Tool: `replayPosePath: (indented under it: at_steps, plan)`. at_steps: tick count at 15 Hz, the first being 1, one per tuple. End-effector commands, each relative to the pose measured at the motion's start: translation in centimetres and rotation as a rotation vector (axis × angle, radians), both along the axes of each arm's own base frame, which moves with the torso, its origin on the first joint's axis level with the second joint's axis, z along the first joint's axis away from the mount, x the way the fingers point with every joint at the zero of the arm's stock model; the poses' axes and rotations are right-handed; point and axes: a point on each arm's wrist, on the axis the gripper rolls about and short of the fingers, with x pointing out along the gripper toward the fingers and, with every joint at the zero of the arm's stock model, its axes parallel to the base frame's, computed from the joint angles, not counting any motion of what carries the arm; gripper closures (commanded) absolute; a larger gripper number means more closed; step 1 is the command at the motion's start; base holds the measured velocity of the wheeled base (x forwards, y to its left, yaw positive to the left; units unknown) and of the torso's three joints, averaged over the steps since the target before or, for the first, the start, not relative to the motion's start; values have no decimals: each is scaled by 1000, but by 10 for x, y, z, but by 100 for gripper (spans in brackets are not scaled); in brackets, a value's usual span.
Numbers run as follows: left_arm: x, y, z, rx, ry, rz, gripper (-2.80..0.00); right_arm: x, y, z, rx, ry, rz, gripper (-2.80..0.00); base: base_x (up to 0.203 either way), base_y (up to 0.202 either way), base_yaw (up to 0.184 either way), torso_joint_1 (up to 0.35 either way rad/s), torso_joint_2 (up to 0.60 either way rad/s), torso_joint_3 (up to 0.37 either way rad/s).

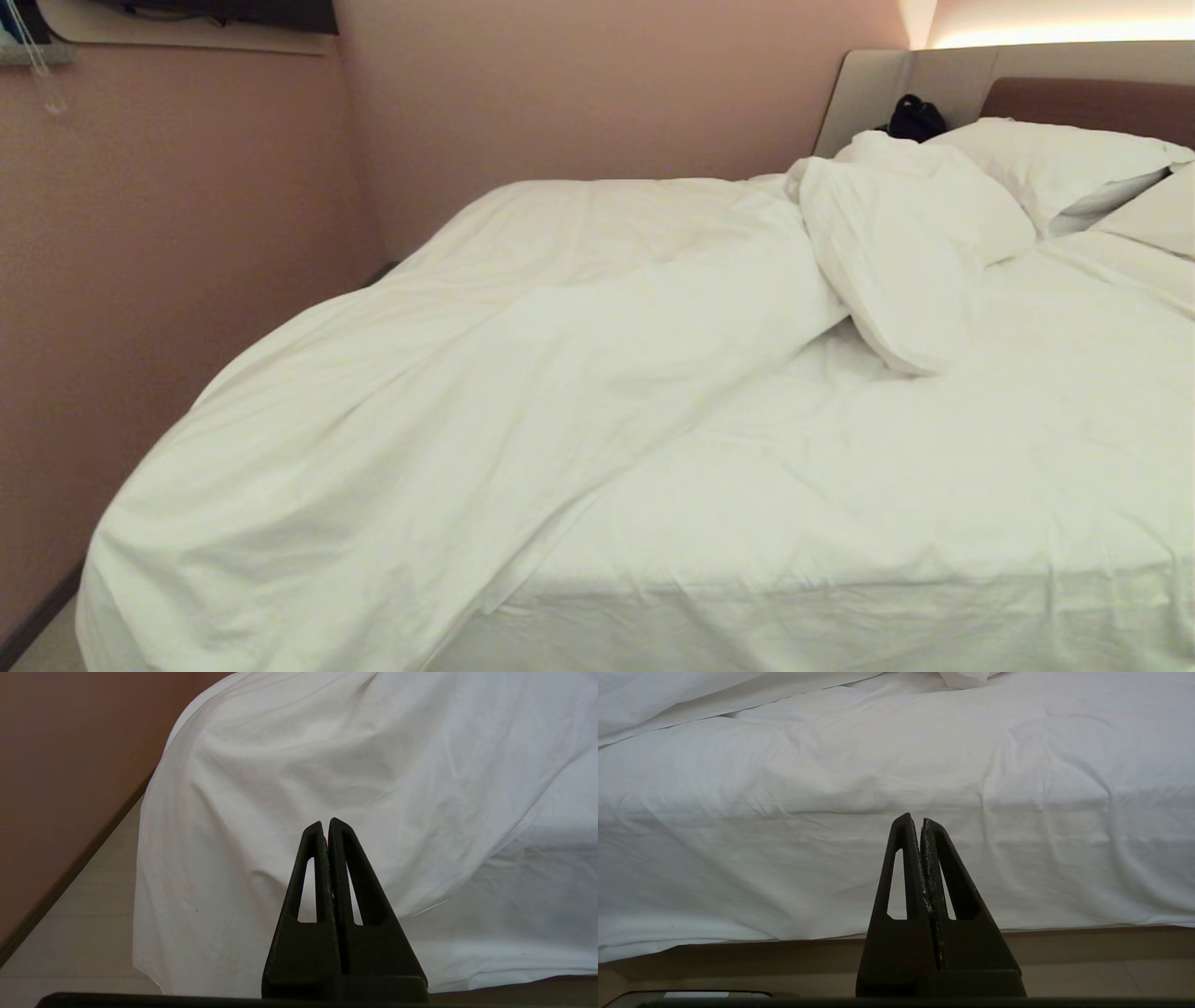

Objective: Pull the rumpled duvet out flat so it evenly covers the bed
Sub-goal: Hold the folded corner of the quilt

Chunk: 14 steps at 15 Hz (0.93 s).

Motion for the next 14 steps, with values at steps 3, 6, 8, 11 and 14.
replayPosePath:
  at_steps: [3, 6, 8, 11, 14]
  plan:
    - [0, 0, 0, -8, -3, -1, 0, 0, 0, 0, 0, -1, 0, 0, 0, 0, 0, 0, 0, 0]
    - [0, 0, 0, -17, -8, 1, 0, 0, 0, 0, 0, -1, 0, 0, 0, 0, 0, 0, 0, 0]
    - [0, 0, 0, -17, -8, 1, 0, 0, 0, 0, 0, -1, 0, 0, 0, 0, 0, 0, 0, 0]
    - [0, 0, 0, -17, -8, 1, 0, 0, 0, 0, -9, 5, -2, 0, 0, 0, 0, 0, 0, 0]
    - [0, 0, 0, -17, -8, 1, 0, 0, 0, 0, -16, 4, 1, 0, 0, 0, 0, 0, 0, 0]
